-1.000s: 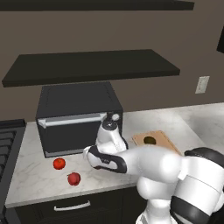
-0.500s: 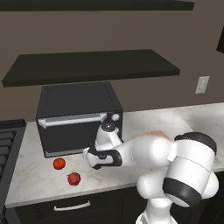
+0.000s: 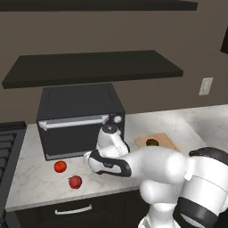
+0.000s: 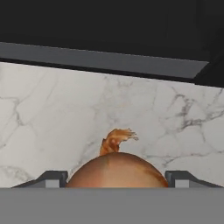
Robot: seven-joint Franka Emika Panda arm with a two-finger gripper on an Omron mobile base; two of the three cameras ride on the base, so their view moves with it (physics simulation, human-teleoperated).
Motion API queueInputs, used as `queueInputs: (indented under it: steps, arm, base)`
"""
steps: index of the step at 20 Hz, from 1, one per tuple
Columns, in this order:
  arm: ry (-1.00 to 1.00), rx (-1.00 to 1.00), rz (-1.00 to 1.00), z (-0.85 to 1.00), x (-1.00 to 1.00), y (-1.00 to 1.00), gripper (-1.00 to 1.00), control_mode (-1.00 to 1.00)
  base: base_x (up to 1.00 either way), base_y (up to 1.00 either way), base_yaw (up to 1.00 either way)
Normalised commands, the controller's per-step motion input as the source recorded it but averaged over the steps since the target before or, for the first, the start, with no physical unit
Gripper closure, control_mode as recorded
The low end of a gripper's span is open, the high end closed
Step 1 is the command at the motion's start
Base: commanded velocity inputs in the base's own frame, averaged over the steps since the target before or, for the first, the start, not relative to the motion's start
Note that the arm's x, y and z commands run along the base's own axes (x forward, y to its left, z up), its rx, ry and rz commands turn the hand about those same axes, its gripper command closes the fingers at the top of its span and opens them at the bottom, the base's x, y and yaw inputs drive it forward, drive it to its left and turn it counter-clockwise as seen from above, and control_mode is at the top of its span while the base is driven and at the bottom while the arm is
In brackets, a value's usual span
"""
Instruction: Place the avocado, onion, tomato, and bell pepper on the cutting board.
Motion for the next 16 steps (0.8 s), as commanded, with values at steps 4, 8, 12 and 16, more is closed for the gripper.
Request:
queueInputs:
  steps: [4, 8, 12, 16]
  arm:
    - [0.0, 0.02, -0.03, 0.6, -0.66, 0.0, 1.0, -1.0]
    - [0.0, 0.01, -0.05, 0.8, -0.67, -0.15, 1.0, -1.0]
    - [-0.01, 0.0, -0.01, 0.71, -0.56, -0.2, 1.0, -1.0]
    - [-0.08, -0.02, 0.0, 0.71, -0.46, -0.25, 1.0, -1.0]
  base:
    - [0.0, 0.0, 0.0]
    - [0.0, 0.0, 0.0]
    - [0.0, 0.0, 0.0]
    - [0.0, 0.0, 0.0]
